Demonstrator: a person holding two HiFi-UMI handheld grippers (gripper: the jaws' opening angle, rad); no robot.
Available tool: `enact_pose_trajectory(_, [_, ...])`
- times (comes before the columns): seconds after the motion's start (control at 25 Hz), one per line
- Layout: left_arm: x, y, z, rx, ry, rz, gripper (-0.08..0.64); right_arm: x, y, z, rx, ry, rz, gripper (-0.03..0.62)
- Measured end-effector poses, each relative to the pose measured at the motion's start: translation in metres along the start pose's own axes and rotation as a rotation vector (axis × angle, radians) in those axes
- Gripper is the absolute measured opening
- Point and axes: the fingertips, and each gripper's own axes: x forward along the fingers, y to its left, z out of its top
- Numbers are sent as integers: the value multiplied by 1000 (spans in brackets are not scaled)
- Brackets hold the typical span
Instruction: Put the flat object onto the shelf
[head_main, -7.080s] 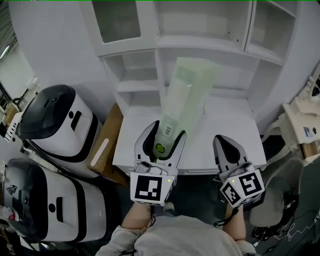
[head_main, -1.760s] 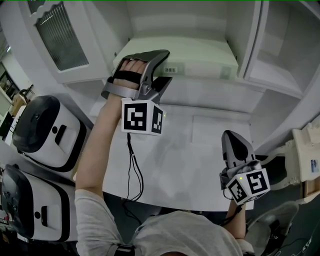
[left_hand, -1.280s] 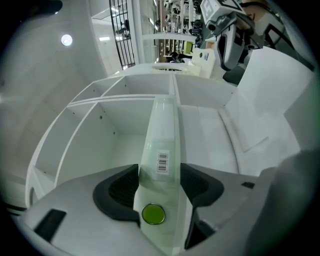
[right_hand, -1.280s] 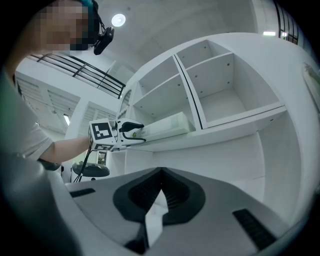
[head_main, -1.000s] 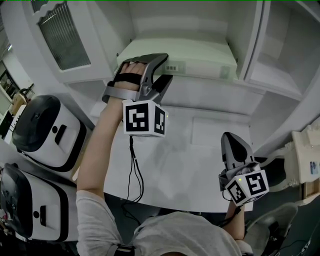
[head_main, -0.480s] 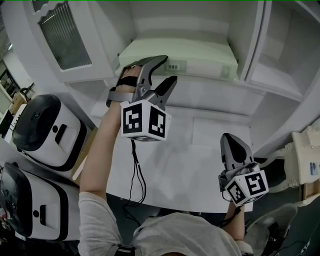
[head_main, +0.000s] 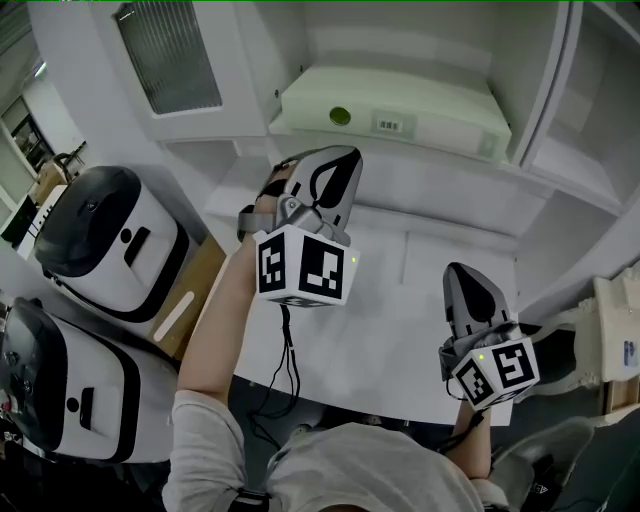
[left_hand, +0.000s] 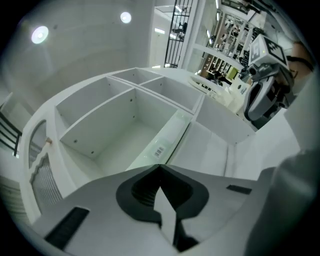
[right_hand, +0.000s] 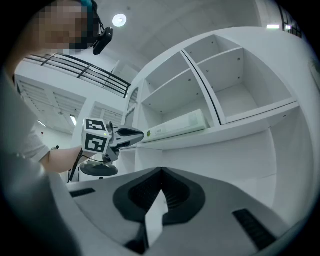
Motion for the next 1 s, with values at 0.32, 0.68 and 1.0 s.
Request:
enact_pose_trajectory(0.32, [-53, -14, -21, -197, -6, -15, 14, 6, 36, -4, -2, 11, 21, 9])
enact_pose_trajectory(0.68, [-115, -26, -48, -398, -20, -28, 14, 2, 82, -9, -10, 35, 11, 9])
enact_pose_trajectory(1.0, [-160, -43, -68, -530, -31, -92, 12, -5, 123, -14, -19, 54, -18, 9])
